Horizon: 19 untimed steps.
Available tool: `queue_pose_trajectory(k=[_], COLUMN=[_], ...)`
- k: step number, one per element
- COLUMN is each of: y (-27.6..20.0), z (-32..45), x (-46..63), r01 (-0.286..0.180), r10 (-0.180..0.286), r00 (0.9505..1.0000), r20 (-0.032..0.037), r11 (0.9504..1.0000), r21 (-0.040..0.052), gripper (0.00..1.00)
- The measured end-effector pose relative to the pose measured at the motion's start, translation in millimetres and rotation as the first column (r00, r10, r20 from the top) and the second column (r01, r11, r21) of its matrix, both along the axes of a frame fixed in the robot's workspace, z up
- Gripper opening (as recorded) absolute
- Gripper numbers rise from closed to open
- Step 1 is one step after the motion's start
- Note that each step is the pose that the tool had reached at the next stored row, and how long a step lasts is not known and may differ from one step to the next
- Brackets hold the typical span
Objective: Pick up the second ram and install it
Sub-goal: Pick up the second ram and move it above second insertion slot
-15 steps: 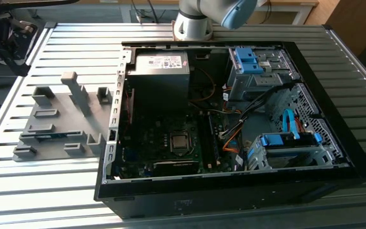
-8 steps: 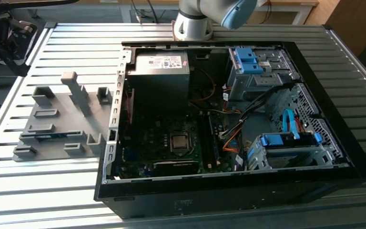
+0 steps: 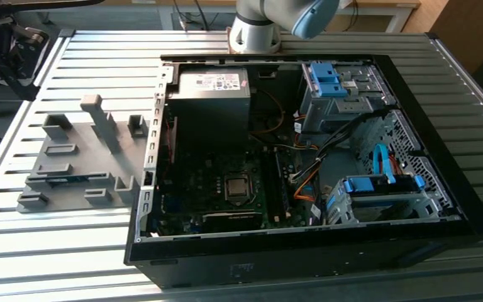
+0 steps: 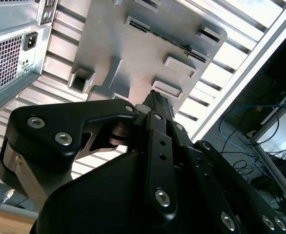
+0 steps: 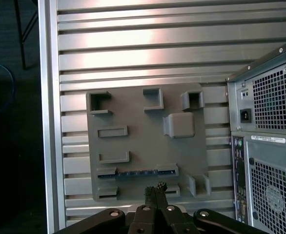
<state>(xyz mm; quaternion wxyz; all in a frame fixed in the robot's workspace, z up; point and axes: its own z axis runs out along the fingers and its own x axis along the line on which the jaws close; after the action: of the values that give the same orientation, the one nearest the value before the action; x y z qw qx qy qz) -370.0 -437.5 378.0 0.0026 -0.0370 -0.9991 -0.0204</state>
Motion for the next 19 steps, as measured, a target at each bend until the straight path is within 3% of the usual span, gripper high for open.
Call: queue_pose_trajectory(k=[5, 9, 14, 19], y=[0.0, 0.0, -0.1, -0.2], z=[0.0, 0.0, -0.2, -0.2], x=[-0.1, -0.7, -1.3, -1.7], r01=[-0.042, -0.093, -0.158, -0.220], r10=[0.042, 0.093, 0.158, 0.220], r00=[0.9991, 0.9957, 0.9874, 0.9756], r20=[0.0000, 0.0000, 0.0001, -0.0003], r11=[0.9991, 0.9957, 0.9874, 0.9756], r21=[0.0000, 0.0000, 0.0000, -0.0002], gripper=[0.11, 0.11, 0.11, 0.11])
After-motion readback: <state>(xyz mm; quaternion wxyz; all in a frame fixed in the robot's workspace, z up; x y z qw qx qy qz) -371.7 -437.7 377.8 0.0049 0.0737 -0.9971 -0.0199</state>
